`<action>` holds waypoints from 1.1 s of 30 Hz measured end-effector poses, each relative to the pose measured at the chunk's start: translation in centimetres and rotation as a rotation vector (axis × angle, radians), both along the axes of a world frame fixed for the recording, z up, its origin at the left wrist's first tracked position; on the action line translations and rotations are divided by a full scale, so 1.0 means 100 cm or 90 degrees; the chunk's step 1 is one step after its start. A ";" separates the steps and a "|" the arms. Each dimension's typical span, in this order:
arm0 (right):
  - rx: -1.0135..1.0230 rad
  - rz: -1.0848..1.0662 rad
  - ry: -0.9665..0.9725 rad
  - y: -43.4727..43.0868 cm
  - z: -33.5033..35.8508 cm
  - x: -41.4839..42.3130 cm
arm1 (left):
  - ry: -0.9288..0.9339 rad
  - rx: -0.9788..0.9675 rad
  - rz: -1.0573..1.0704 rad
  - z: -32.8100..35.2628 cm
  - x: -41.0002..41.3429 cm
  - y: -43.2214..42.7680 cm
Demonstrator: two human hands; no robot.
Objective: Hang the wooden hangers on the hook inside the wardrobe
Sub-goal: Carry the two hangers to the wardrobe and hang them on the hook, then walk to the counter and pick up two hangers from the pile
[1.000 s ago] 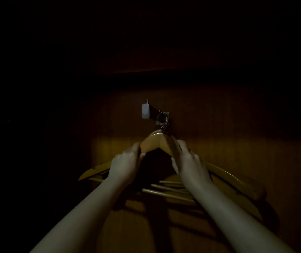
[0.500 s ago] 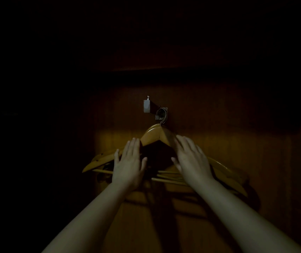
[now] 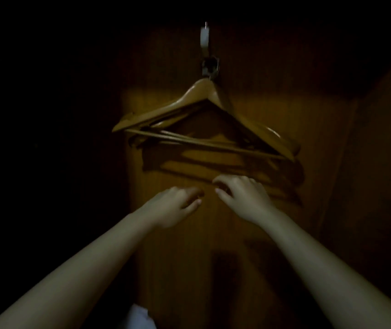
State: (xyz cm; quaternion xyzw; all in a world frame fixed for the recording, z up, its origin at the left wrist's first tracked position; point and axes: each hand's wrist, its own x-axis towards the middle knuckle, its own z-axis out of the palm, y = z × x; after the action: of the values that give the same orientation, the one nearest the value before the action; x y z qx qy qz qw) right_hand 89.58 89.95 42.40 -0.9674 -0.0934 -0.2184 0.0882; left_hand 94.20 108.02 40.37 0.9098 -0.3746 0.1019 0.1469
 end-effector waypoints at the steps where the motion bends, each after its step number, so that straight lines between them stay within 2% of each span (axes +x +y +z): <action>1: -0.008 -0.014 0.044 0.002 -0.014 -0.005 | 0.044 0.027 -0.009 -0.012 -0.002 0.002; 8: 0.041 -0.109 0.305 0.016 -0.116 -0.059 | 0.270 0.145 -0.073 -0.109 -0.026 0.026; 13: 0.151 -0.197 0.491 0.038 -0.204 -0.117 | 0.399 0.220 -0.118 -0.194 -0.055 0.061; 19: 0.265 -0.375 0.609 0.074 -0.314 -0.210 | 0.584 0.221 -0.111 -0.301 -0.114 0.104; 22: 0.383 -0.446 0.666 0.093 -0.361 -0.271 | 0.709 0.229 -0.089 -0.356 -0.153 0.125; 27: 0.522 -0.568 0.726 0.123 -0.414 -0.371 | 0.871 0.313 -0.014 -0.432 -0.211 0.152; 30: 0.565 -0.660 0.744 0.140 -0.430 -0.425 | 0.899 0.326 0.001 -0.452 -0.251 0.160; 33: 0.624 -0.717 0.766 0.159 -0.438 -0.481 | 0.859 0.391 -0.043 -0.461 -0.285 0.168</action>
State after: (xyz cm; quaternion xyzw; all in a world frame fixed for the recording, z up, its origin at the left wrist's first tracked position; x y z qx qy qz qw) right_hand 41.45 105.90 -1.45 -0.6758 0.5481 0.2897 0.3986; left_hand 65.66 124.78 -5.77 0.7629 -0.2425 -0.5929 0.0870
